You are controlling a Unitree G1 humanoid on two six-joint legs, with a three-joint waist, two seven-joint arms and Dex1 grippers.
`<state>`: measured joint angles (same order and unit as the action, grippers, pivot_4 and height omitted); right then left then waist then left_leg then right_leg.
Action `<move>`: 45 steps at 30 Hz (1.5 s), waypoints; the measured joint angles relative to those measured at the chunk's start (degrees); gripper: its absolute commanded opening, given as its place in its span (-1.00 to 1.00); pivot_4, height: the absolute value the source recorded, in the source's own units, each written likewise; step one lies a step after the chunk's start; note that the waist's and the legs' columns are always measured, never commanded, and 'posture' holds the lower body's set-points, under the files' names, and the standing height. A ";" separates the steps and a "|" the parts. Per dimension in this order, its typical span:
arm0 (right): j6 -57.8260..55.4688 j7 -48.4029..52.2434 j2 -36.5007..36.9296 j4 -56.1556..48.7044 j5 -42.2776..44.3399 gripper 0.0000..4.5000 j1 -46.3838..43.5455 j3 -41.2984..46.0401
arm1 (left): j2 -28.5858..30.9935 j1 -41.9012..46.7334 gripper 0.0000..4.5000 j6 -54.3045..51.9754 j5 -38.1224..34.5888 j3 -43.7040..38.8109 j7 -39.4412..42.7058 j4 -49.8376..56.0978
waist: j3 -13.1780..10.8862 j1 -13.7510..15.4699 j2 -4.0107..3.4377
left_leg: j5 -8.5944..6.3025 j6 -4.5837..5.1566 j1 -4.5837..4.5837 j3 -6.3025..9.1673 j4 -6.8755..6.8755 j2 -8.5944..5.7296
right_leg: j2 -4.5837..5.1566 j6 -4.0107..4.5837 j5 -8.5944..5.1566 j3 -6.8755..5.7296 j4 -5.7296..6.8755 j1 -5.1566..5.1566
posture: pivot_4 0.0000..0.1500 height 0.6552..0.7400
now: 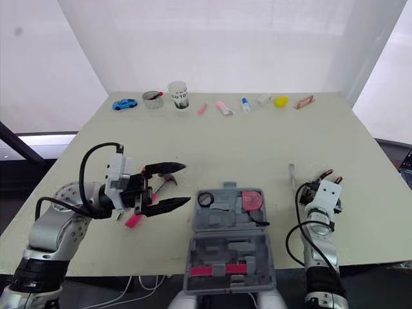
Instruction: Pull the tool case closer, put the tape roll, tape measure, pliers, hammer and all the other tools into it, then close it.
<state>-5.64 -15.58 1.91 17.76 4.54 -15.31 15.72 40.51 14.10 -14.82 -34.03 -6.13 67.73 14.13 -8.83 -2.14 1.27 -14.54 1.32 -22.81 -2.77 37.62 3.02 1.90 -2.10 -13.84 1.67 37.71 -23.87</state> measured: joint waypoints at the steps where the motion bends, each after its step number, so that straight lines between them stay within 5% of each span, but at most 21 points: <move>1: 0.05 -0.01 -0.02 0.30 0.00 0.97 -0.21 -0.03 | -0.04 0.38 1.00 -0.28 -0.01 0.04 -0.02 0.08 | 0.00 -0.10 0.00 | 0.00 0.00 0.01 0.00 0.00 0.00 | 0.00 0.00 0.00 0.00 0.02 0.00 | 1.00 1.00; 42: -7.37 -2.58 -2.25 -2.57 2.64 0.97 -1.23 1.22 | -2.07 1.49 1.00 -2.15 0.02 0.78 -0.54 0.65 | -0.01 -0.24 -0.01 | 0.00 0.00 0.00 0.01 0.00 0.02 | -0.03 0.00 0.00 0.01 0.01 0.00 | 1.00 1.00; 45: -7.11 -2.53 -2.21 -2.19 2.71 0.63 -1.42 1.33 | -2.08 1.49 1.00 -2.15 0.02 0.78 -0.57 0.65 | -0.01 -0.24 -0.01 | 0.00 0.00 0.00 0.01 0.00 0.02 | -0.04 0.00 0.00 0.00 0.00 0.00 | 1.00 1.00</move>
<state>-12.75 -18.12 -0.30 15.57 7.25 -16.73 17.05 38.43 15.59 -16.98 -34.01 -5.35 67.17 14.78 -8.84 -2.38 1.25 -14.54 1.33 -22.81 -2.76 37.62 3.04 1.86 -2.10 -13.84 1.67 37.71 -23.87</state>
